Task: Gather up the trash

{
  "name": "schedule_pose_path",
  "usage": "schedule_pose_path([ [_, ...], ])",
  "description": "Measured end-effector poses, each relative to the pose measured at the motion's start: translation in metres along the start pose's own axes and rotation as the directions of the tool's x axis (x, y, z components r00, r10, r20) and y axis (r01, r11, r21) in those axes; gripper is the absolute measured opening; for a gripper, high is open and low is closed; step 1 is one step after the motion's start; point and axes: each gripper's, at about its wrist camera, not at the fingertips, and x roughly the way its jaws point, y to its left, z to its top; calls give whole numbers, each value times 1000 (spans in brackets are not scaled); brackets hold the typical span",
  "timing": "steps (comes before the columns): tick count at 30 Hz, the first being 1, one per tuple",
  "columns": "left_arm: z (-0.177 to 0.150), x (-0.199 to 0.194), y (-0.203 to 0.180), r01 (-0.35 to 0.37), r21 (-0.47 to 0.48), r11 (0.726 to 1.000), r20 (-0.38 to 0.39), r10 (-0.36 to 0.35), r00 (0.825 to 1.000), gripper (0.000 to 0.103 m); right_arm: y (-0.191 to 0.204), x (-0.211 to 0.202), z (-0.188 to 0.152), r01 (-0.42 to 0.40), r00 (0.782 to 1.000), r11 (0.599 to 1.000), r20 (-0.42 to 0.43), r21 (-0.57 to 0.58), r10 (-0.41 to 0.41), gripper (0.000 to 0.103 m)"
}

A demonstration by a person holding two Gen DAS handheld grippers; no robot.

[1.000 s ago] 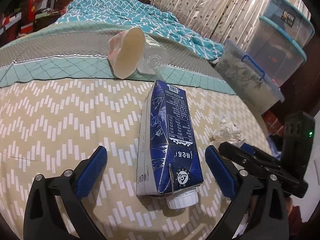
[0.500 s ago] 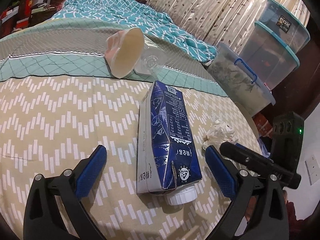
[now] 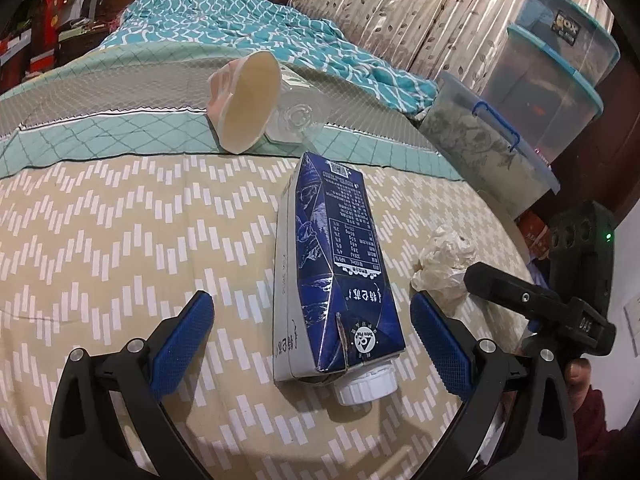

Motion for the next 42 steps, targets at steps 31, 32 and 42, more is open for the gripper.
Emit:
schedule_pose_path([
  [31,-1,-3,8,28,-22,999,12,-28,1000,95,5,5,1,13,1000,1000,-4,-18,-13,99],
  [32,-1,-3,8,26,-21,999,12,-26,1000,95,5,5,1,12,1000,1000,-3,-18,-12,99],
  [42,-2,-3,7,23,-18,1000,12,-22,1000,95,5,5,1,14,1000,1000,-3,-19,-14,99],
])
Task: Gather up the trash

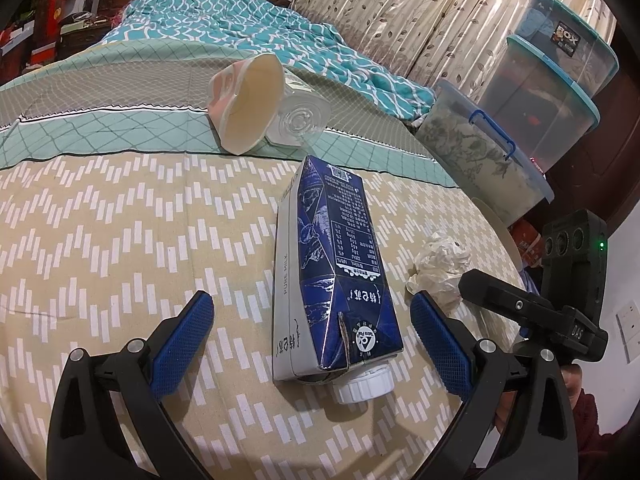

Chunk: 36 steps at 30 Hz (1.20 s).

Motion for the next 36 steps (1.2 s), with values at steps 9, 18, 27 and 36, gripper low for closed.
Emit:
schedule_pose_path([
  [9,-1,1,1,-7,-1,1000,2,7,1000,95,0,0,0,-1,1000,1000,0,1,1,99],
  [18,-2,0,2,-5,-2,1000,3,5,1000,95,0,0,0,-1,1000,1000,1,1,1,99],
  [27,-3,-1,2,-19,6,1000,0,19,1000,95,-1,-1,0,-1,1000,1000,1,1,1,99],
  [36,-3,-2,3,-18,4,1000,0,18,1000,95,0,0,-1,-2,1000,1000,1,1,2,99],
])
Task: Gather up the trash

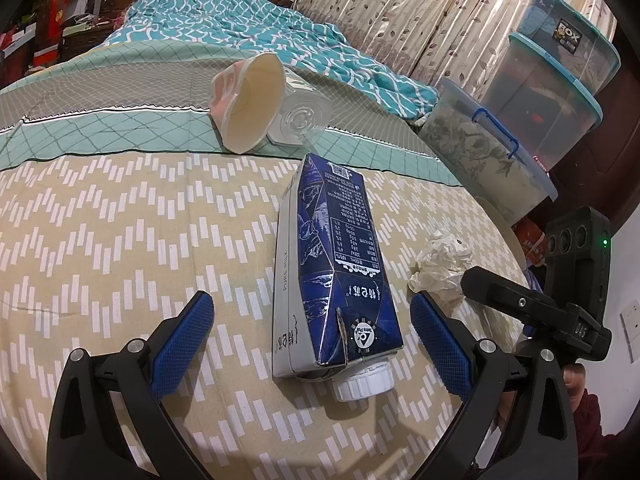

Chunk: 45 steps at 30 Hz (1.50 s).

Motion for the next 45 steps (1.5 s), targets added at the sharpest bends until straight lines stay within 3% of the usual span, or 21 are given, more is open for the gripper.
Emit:
schedule_pose_path([
  [19,-2,3,-11,-47,38,998,-17,48,999,95,0,0,0,0,1000,1000,0,0,0,99],
  [45,-3,2,-13,-50,39,998,-17,51,999,95,-1,0,-1,0,1000,1000,1,0,0,99],
])
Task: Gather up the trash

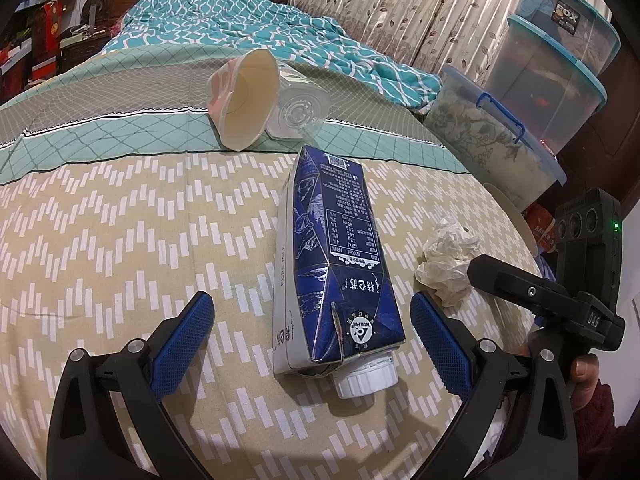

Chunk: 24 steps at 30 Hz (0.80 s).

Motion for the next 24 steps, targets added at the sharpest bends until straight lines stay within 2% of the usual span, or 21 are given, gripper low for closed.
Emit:
schedule_pose_path([
  [24,0,0,-3,-2,-1,1000,0,2,1000,95,0,0,0,0,1000,1000,1,0,0,99],
])
